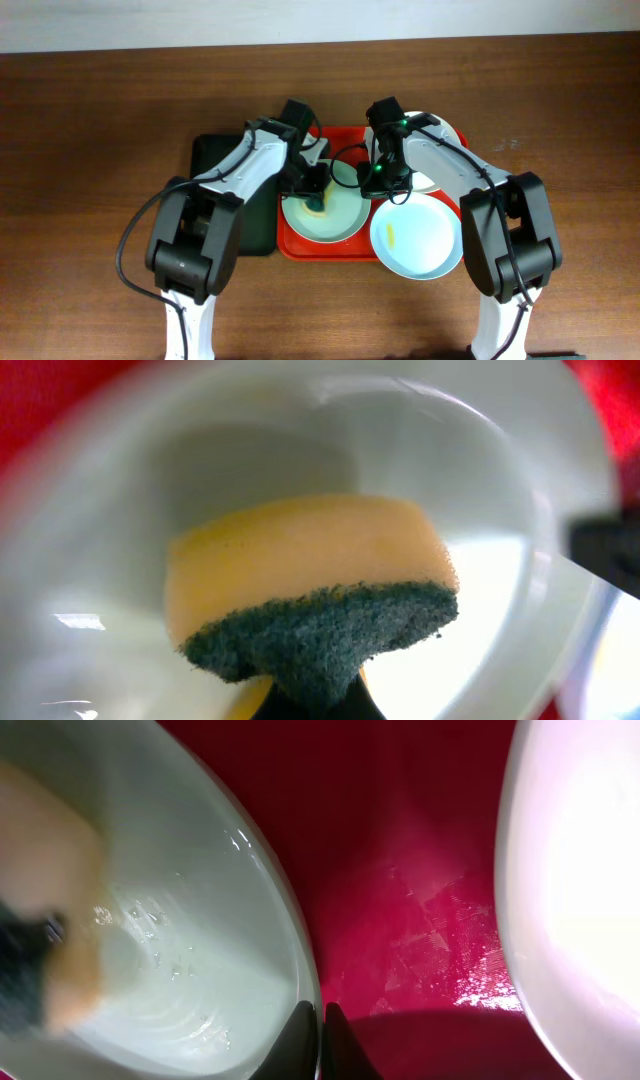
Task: Clean dirty plates on tray and stack at the side
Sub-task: 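Scrub the light green plate with the sponge using the left gripper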
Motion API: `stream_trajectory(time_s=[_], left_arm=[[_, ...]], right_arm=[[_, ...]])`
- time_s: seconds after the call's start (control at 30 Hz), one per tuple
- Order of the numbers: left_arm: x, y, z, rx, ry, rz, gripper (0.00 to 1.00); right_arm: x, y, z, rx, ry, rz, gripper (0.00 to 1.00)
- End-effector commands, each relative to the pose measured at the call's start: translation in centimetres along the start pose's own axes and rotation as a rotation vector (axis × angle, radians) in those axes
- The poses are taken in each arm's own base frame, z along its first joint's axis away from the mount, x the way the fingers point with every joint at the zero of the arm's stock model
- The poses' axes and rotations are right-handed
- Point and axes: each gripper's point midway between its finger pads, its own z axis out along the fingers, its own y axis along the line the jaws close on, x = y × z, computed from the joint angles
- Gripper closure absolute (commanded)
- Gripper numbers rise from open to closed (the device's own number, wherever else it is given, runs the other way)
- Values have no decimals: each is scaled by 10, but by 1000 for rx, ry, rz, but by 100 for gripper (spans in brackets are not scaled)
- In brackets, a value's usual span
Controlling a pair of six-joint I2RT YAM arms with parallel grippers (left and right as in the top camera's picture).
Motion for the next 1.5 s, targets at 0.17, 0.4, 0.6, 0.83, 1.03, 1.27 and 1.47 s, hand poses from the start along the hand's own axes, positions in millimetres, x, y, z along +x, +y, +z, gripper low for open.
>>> stream_trajectory(time_s=[0.17, 0.4, 0.6, 0.83, 1.03, 1.27, 1.47], left_arm=[[-29, -18, -55, 6, -137, 35, 100], [-22, 13, -61, -173, -142, 11, 100], [1, 29, -25, -192, -107, -59, 100], [39, 33, 7, -126, -23, -185, 100], [17, -26, -8, 203, -46, -92, 100], [-24, 12, -71, -13, -154, -150, 100], [-6, 37, -56, -169, -109, -164, 100]], right_arm=[[-1, 7, 3, -7, 0, -27, 95], [-3, 8, 3, -9, -6, -29, 92], [-3, 8, 3, -9, -6, -29, 96], [-3, 8, 3, -10, -6, -29, 96], [-3, 8, 3, -10, -5, -29, 96], [-2, 8, 3, -9, -3, -28, 96], [-2, 8, 3, -9, -3, -28, 96]])
